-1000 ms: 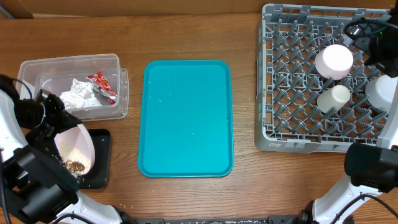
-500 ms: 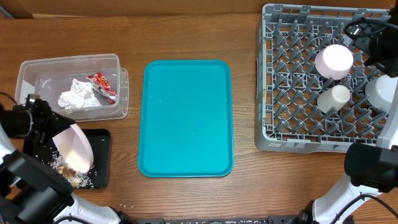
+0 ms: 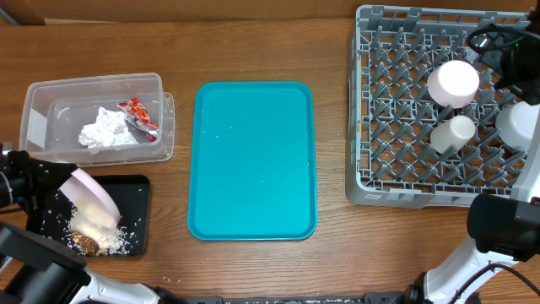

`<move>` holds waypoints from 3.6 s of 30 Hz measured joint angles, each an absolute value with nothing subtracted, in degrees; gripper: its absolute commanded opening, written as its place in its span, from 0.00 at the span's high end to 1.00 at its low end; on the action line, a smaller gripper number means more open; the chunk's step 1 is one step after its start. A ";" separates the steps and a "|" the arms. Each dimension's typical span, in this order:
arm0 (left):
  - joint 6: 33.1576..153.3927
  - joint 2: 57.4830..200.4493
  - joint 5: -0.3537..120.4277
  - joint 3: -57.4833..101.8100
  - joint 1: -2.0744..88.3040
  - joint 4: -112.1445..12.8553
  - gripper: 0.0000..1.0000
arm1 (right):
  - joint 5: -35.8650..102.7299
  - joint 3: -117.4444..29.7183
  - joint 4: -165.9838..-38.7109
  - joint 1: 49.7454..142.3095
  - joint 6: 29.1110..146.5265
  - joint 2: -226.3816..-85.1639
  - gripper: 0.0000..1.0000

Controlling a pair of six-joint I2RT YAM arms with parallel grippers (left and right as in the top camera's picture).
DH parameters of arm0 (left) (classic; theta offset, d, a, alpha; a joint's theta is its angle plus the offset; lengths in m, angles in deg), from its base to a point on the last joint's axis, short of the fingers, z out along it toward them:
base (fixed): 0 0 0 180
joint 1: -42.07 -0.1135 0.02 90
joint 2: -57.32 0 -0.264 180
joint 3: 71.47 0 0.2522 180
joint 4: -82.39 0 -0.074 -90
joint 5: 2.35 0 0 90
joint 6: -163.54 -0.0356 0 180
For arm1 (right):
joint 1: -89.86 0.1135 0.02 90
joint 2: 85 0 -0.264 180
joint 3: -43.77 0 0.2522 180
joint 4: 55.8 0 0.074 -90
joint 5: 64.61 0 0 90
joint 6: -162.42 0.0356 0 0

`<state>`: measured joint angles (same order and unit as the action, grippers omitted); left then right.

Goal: Sort waste into correct bins and load items into the dishwasher
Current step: 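Tilt the plate to dump rice and scraps onto the black tray, then carry the emptied plate back and set it on the teal tray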

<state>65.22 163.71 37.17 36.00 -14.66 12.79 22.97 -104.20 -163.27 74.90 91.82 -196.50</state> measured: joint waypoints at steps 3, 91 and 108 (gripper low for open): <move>64.06 163.71 35.67 36.00 -15.10 12.81 0.96 | 23.02 -104.20 -163.27 74.92 91.84 -196.50 0.00; 83.32 135.16 48.50 35.21 23.94 0.00 0.96 | 23.00 -104.20 -163.27 74.90 91.86 -196.50 0.00; 100.63 152.43 91.80 35.21 77.35 -23.32 0.96 | 23.02 -104.20 -163.25 74.90 91.86 -196.50 0.00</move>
